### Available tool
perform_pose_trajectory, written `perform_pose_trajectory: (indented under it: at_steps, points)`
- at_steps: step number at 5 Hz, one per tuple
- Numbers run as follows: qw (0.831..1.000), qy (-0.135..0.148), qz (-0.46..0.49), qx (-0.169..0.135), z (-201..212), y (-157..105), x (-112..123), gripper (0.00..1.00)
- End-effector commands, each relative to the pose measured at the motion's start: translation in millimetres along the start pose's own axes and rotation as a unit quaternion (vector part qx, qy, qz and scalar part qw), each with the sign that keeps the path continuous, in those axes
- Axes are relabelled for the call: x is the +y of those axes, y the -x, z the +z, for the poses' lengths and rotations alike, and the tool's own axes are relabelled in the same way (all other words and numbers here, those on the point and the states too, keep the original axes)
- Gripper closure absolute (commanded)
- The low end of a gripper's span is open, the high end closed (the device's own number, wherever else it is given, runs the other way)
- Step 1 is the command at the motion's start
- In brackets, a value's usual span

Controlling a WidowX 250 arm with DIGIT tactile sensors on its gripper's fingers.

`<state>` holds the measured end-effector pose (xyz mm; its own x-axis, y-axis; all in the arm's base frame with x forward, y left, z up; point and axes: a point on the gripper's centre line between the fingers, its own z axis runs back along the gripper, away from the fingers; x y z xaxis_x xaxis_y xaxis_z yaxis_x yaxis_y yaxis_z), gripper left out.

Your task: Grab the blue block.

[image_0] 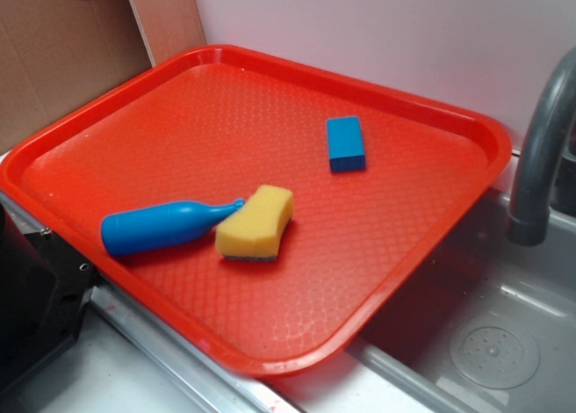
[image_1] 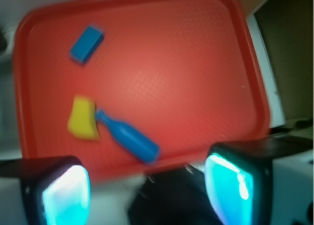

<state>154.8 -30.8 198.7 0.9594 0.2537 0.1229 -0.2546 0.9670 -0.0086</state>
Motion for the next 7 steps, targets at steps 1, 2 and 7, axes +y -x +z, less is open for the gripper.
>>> perform_pose_trajectory:
  at_steps: [1,2,7]
  points:
    - [0.978,0.045,0.202,0.008,-47,-55,-46,0.00]
    - [0.965,0.005,0.261,-0.006,-74,-77,-62,0.00]
    - [0.971,-0.066,0.228,0.024,-192,-128,-50,0.64]
